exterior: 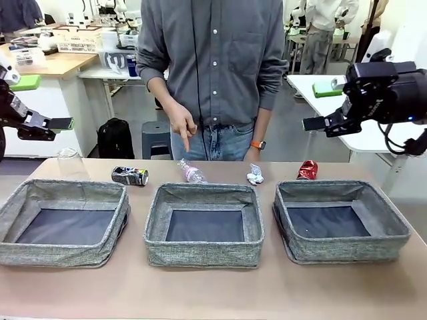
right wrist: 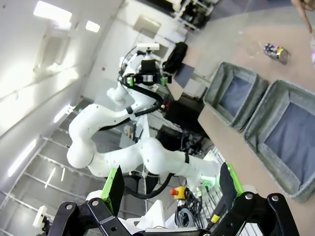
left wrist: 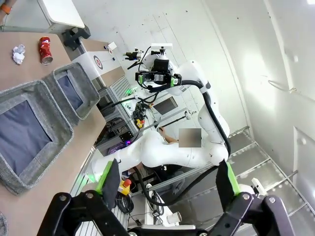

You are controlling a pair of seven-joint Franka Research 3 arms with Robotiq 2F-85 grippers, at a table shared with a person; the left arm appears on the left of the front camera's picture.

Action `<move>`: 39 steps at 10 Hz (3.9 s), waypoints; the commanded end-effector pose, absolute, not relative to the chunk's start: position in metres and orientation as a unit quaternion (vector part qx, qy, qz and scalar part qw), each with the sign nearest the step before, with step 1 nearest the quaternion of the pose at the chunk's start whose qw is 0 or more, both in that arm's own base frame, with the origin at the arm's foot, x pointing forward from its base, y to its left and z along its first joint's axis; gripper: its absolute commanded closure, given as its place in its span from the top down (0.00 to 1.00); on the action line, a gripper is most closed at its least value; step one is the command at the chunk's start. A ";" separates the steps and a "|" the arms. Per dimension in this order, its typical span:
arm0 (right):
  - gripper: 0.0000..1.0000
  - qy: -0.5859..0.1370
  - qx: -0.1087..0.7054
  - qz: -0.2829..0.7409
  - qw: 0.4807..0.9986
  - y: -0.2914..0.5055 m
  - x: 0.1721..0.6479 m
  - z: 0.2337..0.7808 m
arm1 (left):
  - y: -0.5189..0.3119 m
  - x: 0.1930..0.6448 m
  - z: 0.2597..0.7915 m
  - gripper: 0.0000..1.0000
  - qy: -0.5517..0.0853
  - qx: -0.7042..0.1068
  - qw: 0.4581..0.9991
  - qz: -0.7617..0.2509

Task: Sort the waste into the appropriate baskets.
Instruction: Pick up the waste item pointed out by the person.

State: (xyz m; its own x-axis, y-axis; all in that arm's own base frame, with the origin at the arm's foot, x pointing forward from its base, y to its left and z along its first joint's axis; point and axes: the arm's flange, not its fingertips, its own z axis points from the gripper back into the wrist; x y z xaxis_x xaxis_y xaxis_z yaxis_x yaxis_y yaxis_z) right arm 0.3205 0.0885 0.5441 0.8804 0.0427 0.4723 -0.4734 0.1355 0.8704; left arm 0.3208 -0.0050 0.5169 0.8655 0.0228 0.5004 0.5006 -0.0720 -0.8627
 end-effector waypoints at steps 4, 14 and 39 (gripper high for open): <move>1.00 -0.182 0.641 0.184 0.723 0.091 0.323 0.543 | -0.016 0.317 0.532 1.00 -0.255 -0.588 0.733 -0.228; 1.00 -0.182 0.641 0.184 0.723 0.091 0.323 0.543 | -0.202 0.356 0.541 1.00 -0.300 -0.158 0.744 -0.576; 1.00 -0.182 0.641 0.184 0.723 0.091 0.323 0.543 | -0.336 0.567 0.416 1.00 -0.062 -0.094 0.988 0.110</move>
